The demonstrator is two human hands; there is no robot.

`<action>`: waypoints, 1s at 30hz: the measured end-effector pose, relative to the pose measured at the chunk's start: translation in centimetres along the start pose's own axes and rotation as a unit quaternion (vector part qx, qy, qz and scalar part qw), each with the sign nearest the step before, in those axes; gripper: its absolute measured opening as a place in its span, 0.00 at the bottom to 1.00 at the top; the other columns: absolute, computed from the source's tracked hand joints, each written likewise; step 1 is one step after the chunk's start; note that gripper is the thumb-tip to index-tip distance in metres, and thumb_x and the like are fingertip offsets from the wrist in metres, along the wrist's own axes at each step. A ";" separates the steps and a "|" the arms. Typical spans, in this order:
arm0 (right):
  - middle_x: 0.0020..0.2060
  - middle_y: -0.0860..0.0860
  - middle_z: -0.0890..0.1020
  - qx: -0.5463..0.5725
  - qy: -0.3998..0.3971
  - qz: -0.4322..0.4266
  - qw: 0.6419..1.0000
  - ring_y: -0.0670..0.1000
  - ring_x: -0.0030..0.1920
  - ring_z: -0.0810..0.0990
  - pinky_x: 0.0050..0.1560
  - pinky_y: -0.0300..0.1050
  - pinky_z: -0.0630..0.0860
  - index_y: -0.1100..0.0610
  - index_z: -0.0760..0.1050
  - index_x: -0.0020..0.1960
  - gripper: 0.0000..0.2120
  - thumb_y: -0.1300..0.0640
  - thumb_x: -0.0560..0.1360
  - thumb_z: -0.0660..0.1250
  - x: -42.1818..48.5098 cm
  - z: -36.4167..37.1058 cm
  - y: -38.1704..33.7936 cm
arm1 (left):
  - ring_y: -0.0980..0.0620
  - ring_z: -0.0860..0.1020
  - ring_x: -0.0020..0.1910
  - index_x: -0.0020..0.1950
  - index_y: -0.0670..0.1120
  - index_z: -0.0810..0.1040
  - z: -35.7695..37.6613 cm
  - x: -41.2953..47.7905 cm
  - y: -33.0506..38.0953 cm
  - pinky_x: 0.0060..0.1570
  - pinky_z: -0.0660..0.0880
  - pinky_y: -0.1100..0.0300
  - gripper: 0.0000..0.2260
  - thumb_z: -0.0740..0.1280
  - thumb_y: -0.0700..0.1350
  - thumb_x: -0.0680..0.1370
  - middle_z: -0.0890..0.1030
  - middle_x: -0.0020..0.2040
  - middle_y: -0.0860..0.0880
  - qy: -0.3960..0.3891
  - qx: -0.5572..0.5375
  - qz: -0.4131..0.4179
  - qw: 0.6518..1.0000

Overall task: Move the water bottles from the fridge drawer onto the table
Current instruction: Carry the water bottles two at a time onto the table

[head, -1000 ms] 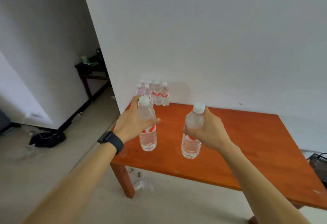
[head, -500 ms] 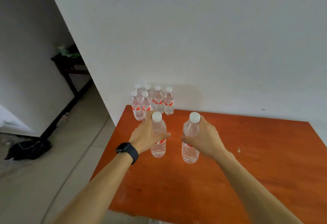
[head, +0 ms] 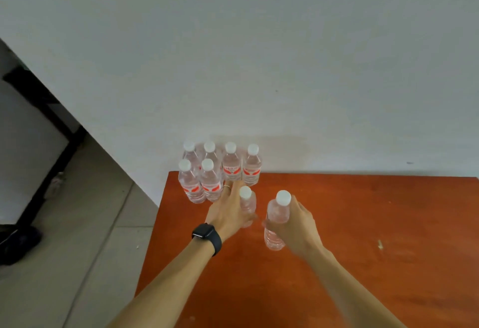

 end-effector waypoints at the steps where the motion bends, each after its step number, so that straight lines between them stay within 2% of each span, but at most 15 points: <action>1: 0.51 0.42 0.78 0.007 0.006 0.003 1.000 0.47 0.50 0.80 0.50 0.49 0.83 0.45 0.67 0.61 0.31 0.42 0.64 0.79 0.9 0.5 0.2 | 0.45 0.78 0.54 0.63 0.56 0.63 -0.3 0.9 -0.4 0.48 0.80 0.51 0.30 0.77 0.54 0.70 0.71 0.66 0.51 0.011 0.009 0.004 1.000; 4: 0.55 0.43 0.77 0.028 0.021 -0.002 0.999 0.46 0.53 0.79 0.51 0.43 0.81 0.48 0.68 0.66 0.34 0.42 0.66 0.79 3.6 1.6 0.0 | 0.47 0.76 0.62 0.66 0.50 0.69 -1.4 3.4 -0.6 0.61 0.72 0.53 0.33 0.77 0.62 0.68 0.79 0.62 0.49 0.064 0.150 0.065 0.984; 7: 0.56 0.43 0.76 0.065 0.024 -0.011 0.998 0.45 0.52 0.79 0.43 0.33 0.74 0.48 0.68 0.67 0.33 0.44 0.68 0.79 5.8 2.6 -0.7 | 0.46 0.78 0.59 0.63 0.48 0.75 -1.8 5.3 -1.2 0.65 0.68 0.48 0.35 0.76 0.67 0.63 0.84 0.54 0.48 0.104 0.263 0.105 0.953; 10: 0.56 0.44 0.76 0.090 0.033 -0.020 0.995 0.41 0.50 0.77 0.40 0.30 0.71 0.49 0.68 0.67 0.30 0.48 0.70 0.78 7.7 3.4 -1.9 | 0.47 0.81 0.54 0.59 0.47 0.75 -2.3 6.7 -1.9 0.64 0.62 0.45 0.35 0.76 0.67 0.62 0.85 0.45 0.50 0.142 0.275 0.114 0.944; 12: 0.60 0.45 0.76 0.097 0.033 -0.035 0.994 0.41 0.53 0.76 0.47 0.30 0.71 0.50 0.68 0.69 0.31 0.48 0.70 0.77 8.7 4.0 -2.4 | 0.47 0.81 0.53 0.58 0.47 0.73 -2.4 7.3 -2.4 0.62 0.63 0.43 0.33 0.75 0.67 0.63 0.84 0.44 0.50 0.140 0.288 0.111 0.941; 15: 0.66 0.43 0.73 0.117 0.010 -0.059 0.991 0.43 0.62 0.74 0.60 0.42 0.76 0.45 0.65 0.72 0.34 0.46 0.71 0.76 9.3 5.1 -2.9 | 0.49 0.81 0.52 0.59 0.47 0.72 -2.4 7.9 -3.5 0.61 0.67 0.43 0.35 0.75 0.68 0.63 0.84 0.45 0.51 0.122 0.304 0.097 0.940; 17: 0.69 0.42 0.71 0.115 -0.006 -0.076 0.990 0.41 0.65 0.71 0.63 0.44 0.73 0.43 0.64 0.73 0.36 0.43 0.70 0.76 9.4 5.4 -3.1 | 0.49 0.81 0.52 0.62 0.46 0.72 -2.7 8.4 -4.0 0.63 0.66 0.40 0.38 0.75 0.69 0.63 0.84 0.45 0.51 0.116 0.298 0.094 0.943; 19: 0.69 0.42 0.71 0.098 -0.022 -0.091 0.991 0.42 0.66 0.72 0.61 0.41 0.72 0.42 0.61 0.75 0.39 0.43 0.70 0.77 9.5 5.5 -3.0 | 0.49 0.80 0.56 0.70 0.48 0.68 -2.5 9.0 -4.1 0.67 0.61 0.39 0.40 0.74 0.67 0.66 0.84 0.47 0.52 0.092 0.316 0.104 0.938; 21: 0.67 0.45 0.75 0.069 -0.038 -0.087 0.993 0.47 0.64 0.77 0.59 0.42 0.76 0.41 0.57 0.76 0.41 0.46 0.71 0.77 9.7 5.7 -2.1 | 0.49 0.80 0.58 0.73 0.50 0.64 -2.4 9.4 -4.2 0.69 0.58 0.39 0.39 0.75 0.63 0.68 0.84 0.49 0.52 0.067 0.341 0.122 0.930; 23: 0.64 0.47 0.78 0.029 -0.041 -0.071 0.996 0.49 0.61 0.80 0.57 0.44 0.79 0.45 0.58 0.76 0.39 0.46 0.72 0.76 9.7 5.6 -1.2 | 0.48 0.80 0.57 0.71 0.50 0.64 -2.3 9.6 -4.2 0.70 0.59 0.39 0.37 0.76 0.59 0.69 0.85 0.48 0.51 0.055 0.351 0.136 0.925; 26: 0.60 0.48 0.82 0.010 -0.036 -0.062 0.997 0.50 0.57 0.83 0.51 0.42 0.79 0.53 0.62 0.72 0.32 0.46 0.75 0.74 9.5 6.1 -0.7 | 0.48 0.81 0.54 0.67 0.49 0.63 -2.3 9.6 -4.2 0.69 0.59 0.41 0.34 0.77 0.56 0.68 0.84 0.45 0.51 0.041 0.347 0.133 0.928; 30: 0.58 0.49 0.83 0.014 -0.016 -0.061 0.998 0.49 0.53 0.84 0.48 0.41 0.79 0.55 0.63 0.71 0.32 0.47 0.75 0.73 9.8 6.4 -0.5 | 0.49 0.80 0.55 0.69 0.49 0.67 -2.5 9.6 -4.6 0.66 0.60 0.36 0.33 0.74 0.61 0.70 0.83 0.45 0.53 0.041 0.355 0.120 0.926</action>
Point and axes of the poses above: each hand's wrist, its own x-axis towards the middle knuckle, its own z-axis out of the palm, y = z × x, the point moved 8 cm from there along x, towards the middle knuckle
